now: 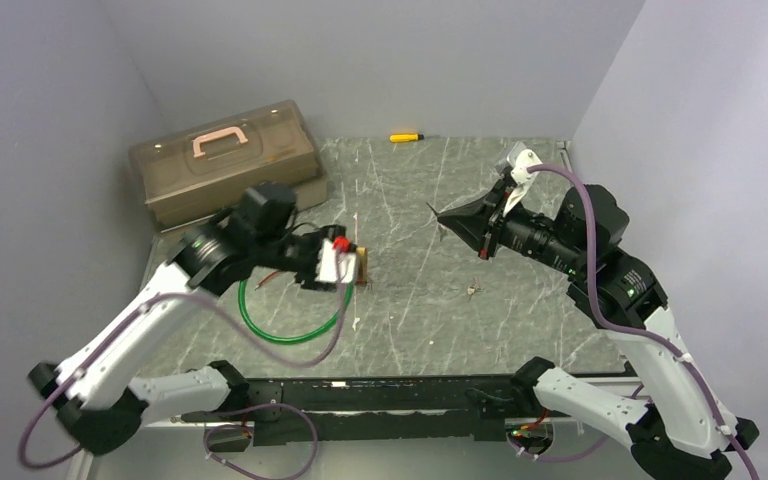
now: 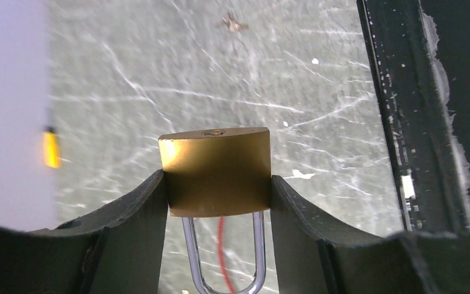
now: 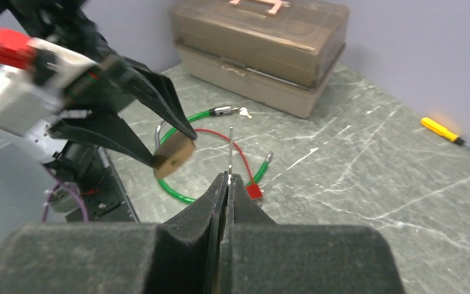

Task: Unlock with the key
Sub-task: Pick up the lock from the center of the board.

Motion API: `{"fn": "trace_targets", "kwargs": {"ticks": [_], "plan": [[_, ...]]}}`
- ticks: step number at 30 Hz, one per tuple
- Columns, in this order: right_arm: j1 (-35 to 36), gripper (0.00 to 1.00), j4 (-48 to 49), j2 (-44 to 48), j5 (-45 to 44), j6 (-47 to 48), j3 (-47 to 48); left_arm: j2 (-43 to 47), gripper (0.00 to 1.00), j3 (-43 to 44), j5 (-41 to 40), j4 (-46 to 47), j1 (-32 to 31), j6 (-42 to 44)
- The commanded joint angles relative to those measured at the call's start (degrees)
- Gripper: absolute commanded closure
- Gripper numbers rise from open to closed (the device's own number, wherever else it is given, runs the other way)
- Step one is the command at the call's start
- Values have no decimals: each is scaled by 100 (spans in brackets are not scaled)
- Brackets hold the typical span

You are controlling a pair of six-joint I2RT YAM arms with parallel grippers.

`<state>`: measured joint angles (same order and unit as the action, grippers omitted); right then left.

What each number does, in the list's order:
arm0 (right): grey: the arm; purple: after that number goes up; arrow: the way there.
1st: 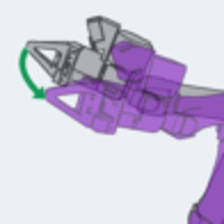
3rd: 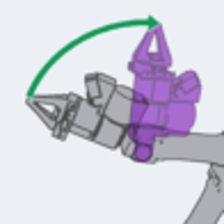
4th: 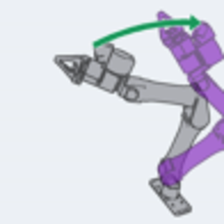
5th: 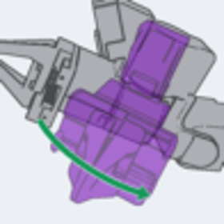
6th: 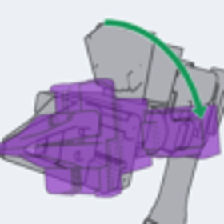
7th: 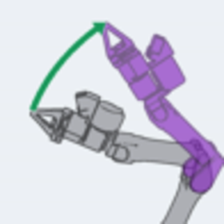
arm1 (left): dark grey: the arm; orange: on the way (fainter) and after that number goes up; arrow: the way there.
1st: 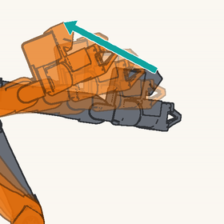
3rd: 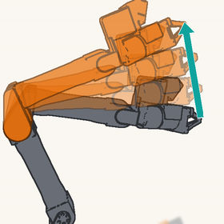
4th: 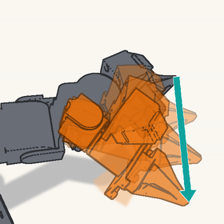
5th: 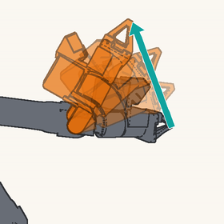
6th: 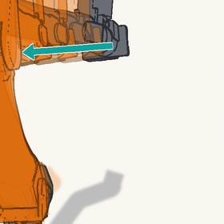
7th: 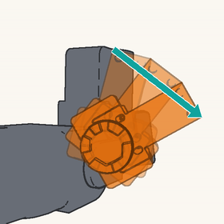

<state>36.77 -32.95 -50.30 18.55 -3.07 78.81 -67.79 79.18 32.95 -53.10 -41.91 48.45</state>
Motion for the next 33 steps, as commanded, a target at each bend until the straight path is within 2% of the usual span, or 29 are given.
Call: {"fn": "trace_targets", "kwargs": {"ticks": [1,6,11,16,23,30,33], "plan": [[-17,100,201,-74,700,155,1,1085,100,-570,477,1188,-29,927],[-12,100,142,-250,1477,254,119,1902,100,-872,310,1830,-139,1428],[-12,100,92,-492,2168,333,116,2463,100,-1142,31,2308,-398,2289],[-12,100,-50,-670,2284,571,116,2811,100,-1367,60,2859,-528,2749],[-12,100,-93,-648,2174,676,83,3245,100,-1840,274,3030,-863,4057],[-13,100,-208,-682,1969,798,101,3206,100,-1854,318,2967,-982,4020],[-10,100,-236,-715,1869,895,126,3080,100,-1755,148,2976,-977,3302]]}}
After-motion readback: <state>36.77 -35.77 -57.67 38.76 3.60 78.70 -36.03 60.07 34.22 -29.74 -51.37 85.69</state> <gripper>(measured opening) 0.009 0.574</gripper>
